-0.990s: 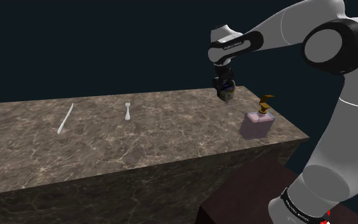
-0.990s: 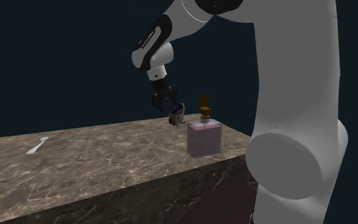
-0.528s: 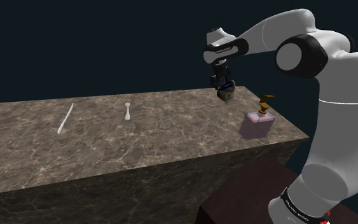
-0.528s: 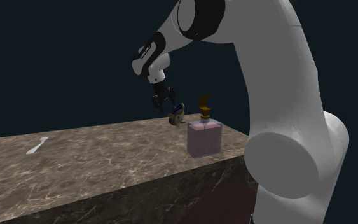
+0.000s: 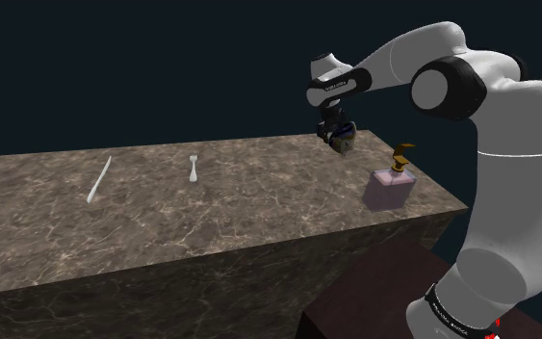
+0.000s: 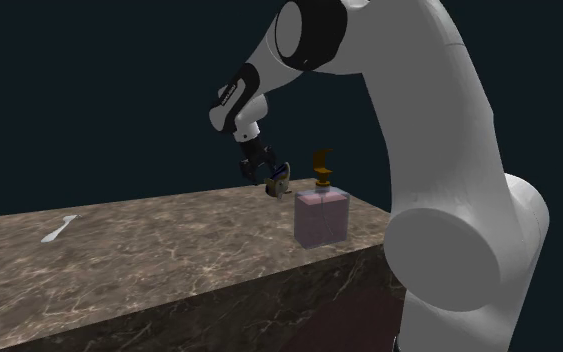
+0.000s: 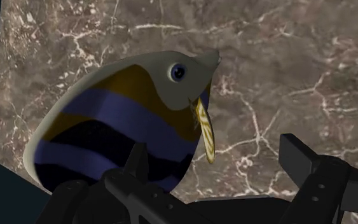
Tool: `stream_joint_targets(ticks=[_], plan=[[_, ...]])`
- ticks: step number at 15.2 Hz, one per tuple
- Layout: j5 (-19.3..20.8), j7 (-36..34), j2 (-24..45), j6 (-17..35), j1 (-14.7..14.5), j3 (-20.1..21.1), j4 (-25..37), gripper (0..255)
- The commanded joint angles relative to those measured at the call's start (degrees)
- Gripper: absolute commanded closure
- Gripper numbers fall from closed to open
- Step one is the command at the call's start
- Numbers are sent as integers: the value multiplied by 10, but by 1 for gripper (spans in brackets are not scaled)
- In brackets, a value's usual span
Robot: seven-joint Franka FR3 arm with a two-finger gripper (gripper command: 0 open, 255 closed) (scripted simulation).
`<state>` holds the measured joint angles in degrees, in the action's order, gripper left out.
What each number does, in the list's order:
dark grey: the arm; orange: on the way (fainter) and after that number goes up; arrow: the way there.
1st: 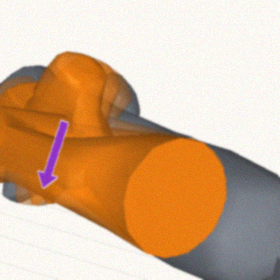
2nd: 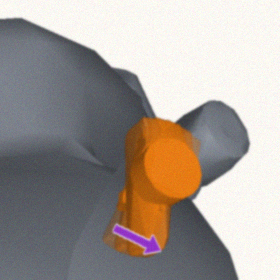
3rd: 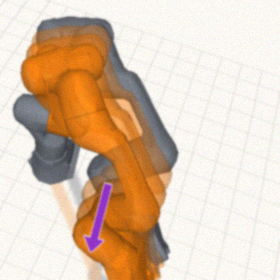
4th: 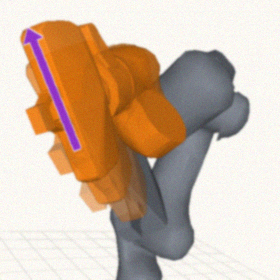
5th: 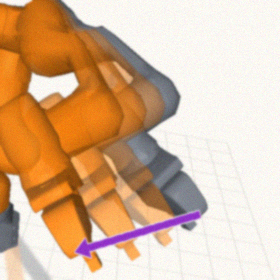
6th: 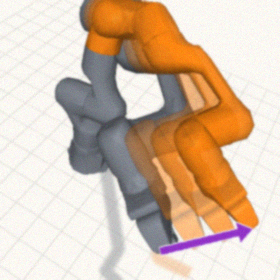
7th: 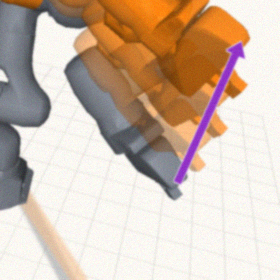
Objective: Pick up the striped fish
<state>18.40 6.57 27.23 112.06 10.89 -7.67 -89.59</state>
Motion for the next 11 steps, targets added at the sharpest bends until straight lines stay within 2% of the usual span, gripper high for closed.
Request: stream_joint_targets(ticks=[1, 11], plan=[[0, -1, 1, 2, 0, 0, -1, 255], [0, 1, -3, -3, 0, 0, 1, 255]])
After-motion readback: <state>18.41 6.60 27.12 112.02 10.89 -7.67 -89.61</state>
